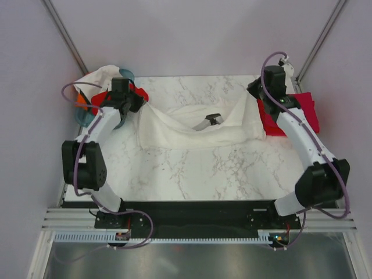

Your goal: Fold and stack the t-shirts

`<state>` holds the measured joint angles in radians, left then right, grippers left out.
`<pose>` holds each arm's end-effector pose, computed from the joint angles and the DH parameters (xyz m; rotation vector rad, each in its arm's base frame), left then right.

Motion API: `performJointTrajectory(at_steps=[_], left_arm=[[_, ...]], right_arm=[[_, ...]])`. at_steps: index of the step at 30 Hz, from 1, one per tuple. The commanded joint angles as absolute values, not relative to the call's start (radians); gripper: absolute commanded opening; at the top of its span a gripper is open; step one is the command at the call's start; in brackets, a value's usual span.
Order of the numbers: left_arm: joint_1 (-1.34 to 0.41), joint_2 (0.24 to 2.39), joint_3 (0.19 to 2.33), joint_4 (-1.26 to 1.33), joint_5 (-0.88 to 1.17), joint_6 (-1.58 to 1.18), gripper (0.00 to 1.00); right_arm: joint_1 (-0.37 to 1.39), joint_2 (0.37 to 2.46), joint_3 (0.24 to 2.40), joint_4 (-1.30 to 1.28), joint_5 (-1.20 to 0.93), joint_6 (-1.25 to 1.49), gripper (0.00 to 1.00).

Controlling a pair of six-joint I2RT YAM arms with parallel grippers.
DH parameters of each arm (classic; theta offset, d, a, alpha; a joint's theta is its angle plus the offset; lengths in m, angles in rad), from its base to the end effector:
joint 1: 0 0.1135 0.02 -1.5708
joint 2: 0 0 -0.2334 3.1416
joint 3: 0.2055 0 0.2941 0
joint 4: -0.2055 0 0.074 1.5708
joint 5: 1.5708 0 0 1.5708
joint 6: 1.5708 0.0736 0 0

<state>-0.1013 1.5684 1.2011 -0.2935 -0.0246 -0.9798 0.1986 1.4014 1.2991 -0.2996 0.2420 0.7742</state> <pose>0.4242 -0.0413 0.2089 -0.9867 2.0676 -0.5526 0.4025 0.0630 0.3170 0.7131 1.8490 0.3985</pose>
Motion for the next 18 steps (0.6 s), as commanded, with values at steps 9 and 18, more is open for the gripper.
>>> performJointTrajectory(at_steps=[9,18], left_arm=[[0.043,2.000,2.371,-0.288,0.112,-1.044,0.02],[0.077,1.888,2.064,-0.057,0.232,-1.094,0.02]], right_arm=[[0.025,1.735,2.196,-0.152,-0.052,0.793,0.00],[-0.067,1.620,1.873,0.041,-0.188,0.868,0.00]])
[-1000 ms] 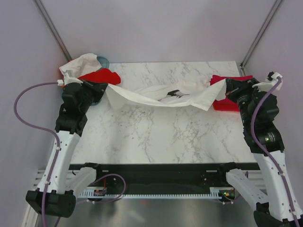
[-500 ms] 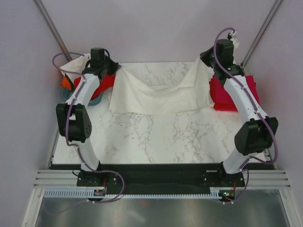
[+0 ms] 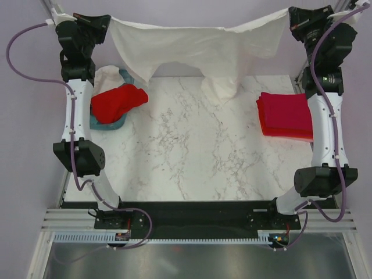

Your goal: Fold and stack the t-shirts

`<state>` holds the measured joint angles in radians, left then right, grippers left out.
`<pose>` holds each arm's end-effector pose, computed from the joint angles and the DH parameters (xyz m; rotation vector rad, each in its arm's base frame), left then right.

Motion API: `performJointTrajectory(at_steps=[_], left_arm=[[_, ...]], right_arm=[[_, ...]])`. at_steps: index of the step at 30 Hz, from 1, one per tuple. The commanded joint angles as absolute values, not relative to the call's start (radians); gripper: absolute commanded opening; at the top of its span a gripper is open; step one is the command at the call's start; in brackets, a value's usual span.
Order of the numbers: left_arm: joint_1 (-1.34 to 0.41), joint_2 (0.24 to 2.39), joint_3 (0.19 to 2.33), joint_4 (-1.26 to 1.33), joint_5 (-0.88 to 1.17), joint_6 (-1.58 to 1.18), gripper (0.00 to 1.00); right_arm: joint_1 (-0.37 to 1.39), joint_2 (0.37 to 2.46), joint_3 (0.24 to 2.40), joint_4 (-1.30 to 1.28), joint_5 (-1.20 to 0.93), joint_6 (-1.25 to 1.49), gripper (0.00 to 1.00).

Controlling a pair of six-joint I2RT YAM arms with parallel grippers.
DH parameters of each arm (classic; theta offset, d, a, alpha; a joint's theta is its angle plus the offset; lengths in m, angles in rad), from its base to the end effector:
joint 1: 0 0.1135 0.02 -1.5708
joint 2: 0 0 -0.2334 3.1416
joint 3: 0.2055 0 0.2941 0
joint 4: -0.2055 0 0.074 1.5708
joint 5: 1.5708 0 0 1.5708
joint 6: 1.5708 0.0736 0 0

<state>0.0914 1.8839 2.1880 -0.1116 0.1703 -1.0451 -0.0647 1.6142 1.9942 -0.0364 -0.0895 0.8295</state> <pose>0.4915 0.0325 0.5071 -0.6468 1.2891 -0.9080 0.4135 -0.0202 0.5588 0.4718 1.1689 0.7188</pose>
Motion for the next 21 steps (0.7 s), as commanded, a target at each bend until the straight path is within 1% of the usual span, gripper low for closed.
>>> performJointTrajectory(at_steps=[1,2,5,7,9,11,15,17,20,21], left_arm=[[0.075,1.872,1.993,-0.042,0.239,-1.094,0.02],[0.077,1.867,1.964,-0.022,0.264,-1.091,0.02],[0.075,1.847,1.859,-0.006,0.314,-1.054,0.02],[0.075,1.810,1.760,-0.006,0.325,-1.037,0.02],[0.075,1.778,1.688,0.053,0.315,-1.019,0.02],[0.077,1.728,1.628,0.058,0.310,-0.997,0.02],[0.077,1.642,1.676,0.005,0.311,-0.962,0.02],[0.078,1.588,1.686,-0.047,0.296,-0.957,0.02],[0.078,1.445,1.655,-0.038,0.255,-0.953,0.02],[0.078,1.366,1.626,-0.034,0.241,-0.956,0.02]], right_arm=[[-0.071,1.611,1.835,0.051,-0.202,0.873,0.00],[-0.074,1.582,1.797,0.058,-0.219,0.876,0.00],[-0.090,1.505,1.584,0.097,-0.235,0.885,0.00],[-0.106,1.468,1.514,0.124,-0.241,0.891,0.00],[-0.124,1.427,1.462,0.121,-0.253,0.897,0.00],[-0.136,1.407,1.477,0.100,-0.267,0.905,0.00],[-0.159,1.370,1.580,0.046,-0.304,0.893,0.00],[-0.163,1.313,1.623,0.040,-0.302,0.882,0.00],[-0.166,1.214,1.660,0.037,-0.281,0.832,0.00],[-0.166,1.186,1.663,0.037,-0.267,0.801,0.00]])
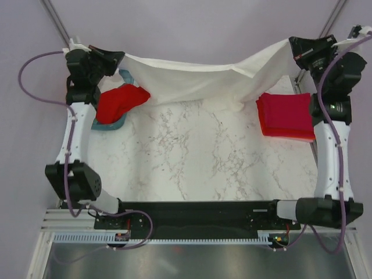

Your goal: Fold and stack the t-shirts

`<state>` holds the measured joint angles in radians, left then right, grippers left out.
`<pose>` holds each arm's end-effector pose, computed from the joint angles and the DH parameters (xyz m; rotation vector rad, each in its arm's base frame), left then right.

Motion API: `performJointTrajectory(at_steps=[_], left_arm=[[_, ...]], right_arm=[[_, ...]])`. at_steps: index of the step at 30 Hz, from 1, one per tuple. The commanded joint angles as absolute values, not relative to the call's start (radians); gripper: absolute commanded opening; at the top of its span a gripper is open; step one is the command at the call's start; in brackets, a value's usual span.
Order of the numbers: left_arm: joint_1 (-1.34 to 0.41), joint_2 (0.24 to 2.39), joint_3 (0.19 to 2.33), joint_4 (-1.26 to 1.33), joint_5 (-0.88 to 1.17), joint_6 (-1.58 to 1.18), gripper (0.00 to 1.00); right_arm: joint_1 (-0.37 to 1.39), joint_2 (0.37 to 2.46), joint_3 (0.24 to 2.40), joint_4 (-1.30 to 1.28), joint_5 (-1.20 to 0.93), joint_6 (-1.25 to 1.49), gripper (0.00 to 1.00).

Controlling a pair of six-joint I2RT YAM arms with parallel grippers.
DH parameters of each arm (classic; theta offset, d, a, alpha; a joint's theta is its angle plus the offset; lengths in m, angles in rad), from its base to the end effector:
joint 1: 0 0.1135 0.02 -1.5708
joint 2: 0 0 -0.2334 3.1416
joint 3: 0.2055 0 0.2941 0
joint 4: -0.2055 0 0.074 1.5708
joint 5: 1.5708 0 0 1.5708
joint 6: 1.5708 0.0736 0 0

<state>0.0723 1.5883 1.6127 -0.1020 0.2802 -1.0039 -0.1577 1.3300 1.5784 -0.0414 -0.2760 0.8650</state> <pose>0.4550 0.0125 0.4027 -0.6875 1.5891 -0.9298 0.3689 -0.0384 0.4989 0.4746 1.3336 0.7770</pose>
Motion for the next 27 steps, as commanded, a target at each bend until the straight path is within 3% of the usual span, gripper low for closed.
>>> performJointTrajectory(at_steps=[1,9,19,27], left_arm=[[0.078,1.326,1.609,-0.019,0.226,-0.959,0.02],[0.078,1.097,1.554,0.008,0.091,-0.976,0.02],[0.078,1.339,1.589,-0.080,0.118,-1.000,0.02],[0.077,1.615,1.662,0.032,0.215,-1.092,0.02]], right_arm=[[-0.166,1.130,1.666,0.040,-0.230,0.783,0.00],[-0.166,1.109,1.877,-0.043,-0.195,0.713,0.00],[-0.166,1.331,1.945,-0.077,-0.297,0.862,0.00],[-0.127,1.742,2.104,-0.044,-0.433,1.008,0.00]])
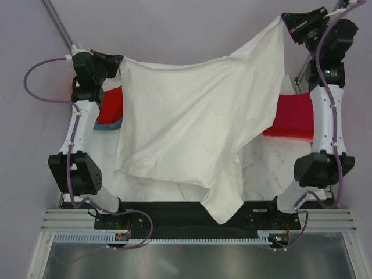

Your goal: Fold and stack the t-shirts

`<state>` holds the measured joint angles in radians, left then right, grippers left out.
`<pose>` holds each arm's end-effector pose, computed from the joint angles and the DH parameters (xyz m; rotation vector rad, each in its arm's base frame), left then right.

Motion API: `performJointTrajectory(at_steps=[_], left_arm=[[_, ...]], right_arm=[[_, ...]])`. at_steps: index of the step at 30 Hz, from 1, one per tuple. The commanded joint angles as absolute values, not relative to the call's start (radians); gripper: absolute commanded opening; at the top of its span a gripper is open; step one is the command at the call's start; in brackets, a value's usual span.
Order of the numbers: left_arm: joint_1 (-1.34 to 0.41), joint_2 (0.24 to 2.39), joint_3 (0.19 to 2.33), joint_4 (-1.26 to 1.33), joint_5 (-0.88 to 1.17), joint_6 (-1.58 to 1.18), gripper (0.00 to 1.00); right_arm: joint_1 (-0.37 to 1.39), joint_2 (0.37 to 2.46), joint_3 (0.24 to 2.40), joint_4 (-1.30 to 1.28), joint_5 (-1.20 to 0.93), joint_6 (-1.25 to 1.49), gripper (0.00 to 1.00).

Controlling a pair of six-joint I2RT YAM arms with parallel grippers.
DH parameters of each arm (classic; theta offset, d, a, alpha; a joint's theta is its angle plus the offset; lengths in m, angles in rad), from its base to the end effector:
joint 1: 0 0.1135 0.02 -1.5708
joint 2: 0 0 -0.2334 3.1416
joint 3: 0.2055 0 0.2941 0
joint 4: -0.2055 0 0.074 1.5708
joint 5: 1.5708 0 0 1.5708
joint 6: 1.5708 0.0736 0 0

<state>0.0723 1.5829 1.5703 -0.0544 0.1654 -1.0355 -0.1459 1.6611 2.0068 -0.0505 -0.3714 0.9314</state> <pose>0.4574 0.0210 0.3934 -0.7843 1.5194 -0.8637 0.4273 -0.0358 0.5415 0.3870 1.2948 0.9038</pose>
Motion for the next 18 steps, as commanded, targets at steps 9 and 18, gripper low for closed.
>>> performJointTrajectory(at_steps=[9,18], left_arm=[[0.077,1.897,2.149,0.034,0.287,-1.149,0.02],[0.087,1.980,2.235,0.081,0.275,-1.158,0.02]], right_arm=[[-0.146,1.954,2.496,0.027,-0.373,1.089,0.00],[-0.176,1.908,2.352,0.185,-0.422,1.081,0.00]])
